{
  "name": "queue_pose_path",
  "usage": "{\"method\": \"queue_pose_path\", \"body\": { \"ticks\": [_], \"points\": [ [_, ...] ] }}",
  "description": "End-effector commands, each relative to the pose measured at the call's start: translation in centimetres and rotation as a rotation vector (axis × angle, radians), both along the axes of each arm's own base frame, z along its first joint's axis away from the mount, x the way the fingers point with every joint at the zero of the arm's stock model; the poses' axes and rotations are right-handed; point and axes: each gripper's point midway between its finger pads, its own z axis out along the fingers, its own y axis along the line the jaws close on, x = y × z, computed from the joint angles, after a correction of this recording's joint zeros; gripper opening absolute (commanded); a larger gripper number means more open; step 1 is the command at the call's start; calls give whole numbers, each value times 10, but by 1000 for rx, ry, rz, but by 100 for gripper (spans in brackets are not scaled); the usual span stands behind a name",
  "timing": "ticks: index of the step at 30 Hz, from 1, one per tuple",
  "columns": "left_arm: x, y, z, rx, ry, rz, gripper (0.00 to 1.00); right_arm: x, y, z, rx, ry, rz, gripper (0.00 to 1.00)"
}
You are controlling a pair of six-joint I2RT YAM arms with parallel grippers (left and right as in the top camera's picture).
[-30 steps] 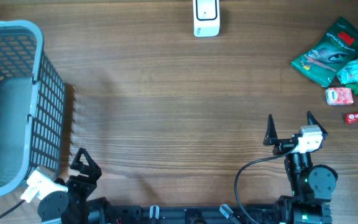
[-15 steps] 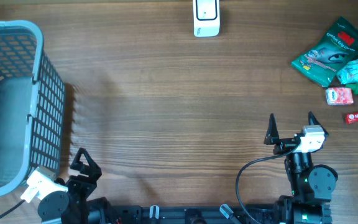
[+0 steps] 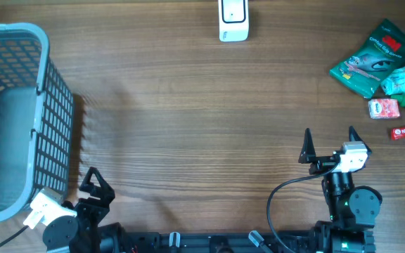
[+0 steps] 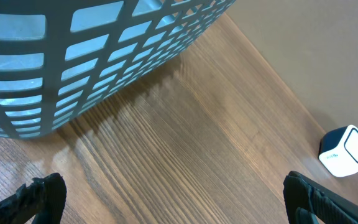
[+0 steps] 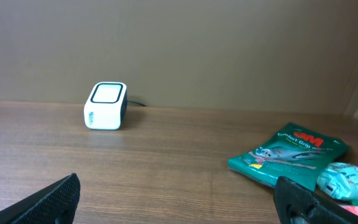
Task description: Scan the item barcode
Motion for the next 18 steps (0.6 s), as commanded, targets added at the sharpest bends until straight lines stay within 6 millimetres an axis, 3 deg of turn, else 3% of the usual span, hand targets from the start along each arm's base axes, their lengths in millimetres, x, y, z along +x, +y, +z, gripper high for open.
{"method": "queue_pose_path", "body": {
  "ticks": [1,11,14,18],
  "points": [
    [-1,2,0,2,-2,16,100,-1,-3,2,17,-11,-17,100],
    [-1,2,0,1,-6,15,100,-1,-3,2,17,-11,-17,100],
    [8,-13,1,-39,-28,-74,100,-1,-3,2,17,-11,-17,100],
    [28,-26,34,0,-174,-187,100,-1,-3,2,17,-10,-17,100]
  ]
}}
